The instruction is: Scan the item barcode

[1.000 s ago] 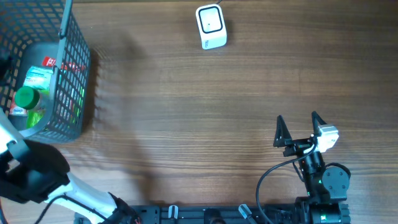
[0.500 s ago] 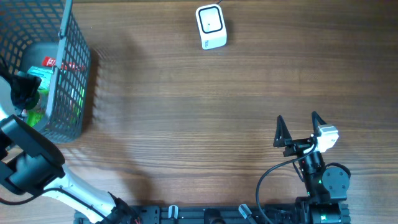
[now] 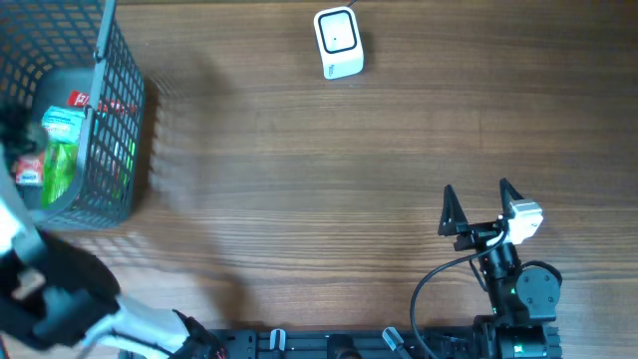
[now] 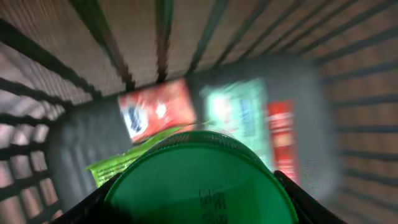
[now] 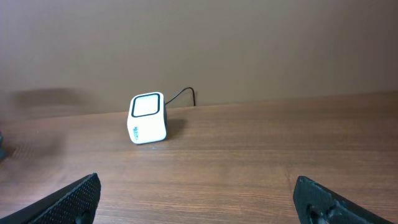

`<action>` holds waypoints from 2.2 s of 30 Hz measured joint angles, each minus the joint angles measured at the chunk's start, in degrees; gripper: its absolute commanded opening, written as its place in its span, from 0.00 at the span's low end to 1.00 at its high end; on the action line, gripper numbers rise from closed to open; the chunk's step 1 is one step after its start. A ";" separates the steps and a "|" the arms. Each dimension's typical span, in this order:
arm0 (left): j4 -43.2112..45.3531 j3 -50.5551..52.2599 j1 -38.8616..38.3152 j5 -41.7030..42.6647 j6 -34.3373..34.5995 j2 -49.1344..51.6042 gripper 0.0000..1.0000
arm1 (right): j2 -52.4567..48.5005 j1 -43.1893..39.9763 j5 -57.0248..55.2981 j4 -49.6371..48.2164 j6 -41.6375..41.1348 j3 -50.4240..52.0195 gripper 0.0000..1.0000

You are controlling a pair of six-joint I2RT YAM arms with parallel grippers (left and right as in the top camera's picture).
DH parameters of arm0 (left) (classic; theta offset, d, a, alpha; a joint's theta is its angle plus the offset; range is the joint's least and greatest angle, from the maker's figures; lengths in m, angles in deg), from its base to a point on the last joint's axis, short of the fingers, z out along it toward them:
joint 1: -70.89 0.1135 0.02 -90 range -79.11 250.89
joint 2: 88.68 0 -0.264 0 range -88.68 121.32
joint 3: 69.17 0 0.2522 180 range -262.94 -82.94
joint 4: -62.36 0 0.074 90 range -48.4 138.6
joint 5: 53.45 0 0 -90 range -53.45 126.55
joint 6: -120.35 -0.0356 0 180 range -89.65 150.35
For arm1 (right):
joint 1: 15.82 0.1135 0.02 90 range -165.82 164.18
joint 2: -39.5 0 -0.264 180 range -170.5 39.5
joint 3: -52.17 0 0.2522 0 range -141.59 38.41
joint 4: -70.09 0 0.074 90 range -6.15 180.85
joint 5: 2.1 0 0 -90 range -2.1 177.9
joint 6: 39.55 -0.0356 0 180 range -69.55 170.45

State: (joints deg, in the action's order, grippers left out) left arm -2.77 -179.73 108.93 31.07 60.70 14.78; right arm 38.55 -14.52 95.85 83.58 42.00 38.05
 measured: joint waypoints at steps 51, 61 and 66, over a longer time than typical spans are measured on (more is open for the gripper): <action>7.10 7.26 -81.90 11.15 -48.68 9.92 1.00 | 0.00 0.00 -0.02 -0.09 0.00 0.00 1.00; 2.95 13.49 -82.68 11.17 -13.86 7.85 0.88 | 0.00 0.00 -0.02 -0.11 0.00 0.00 1.00; 4.24 16.68 -82.68 9.81 -7.56 7.85 0.73 | 0.00 0.00 0.00 -0.11 0.00 0.00 1.00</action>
State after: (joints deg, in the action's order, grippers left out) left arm 1.47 -163.05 26.25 40.88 53.14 22.62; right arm 38.55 -14.52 95.85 83.47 42.00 38.05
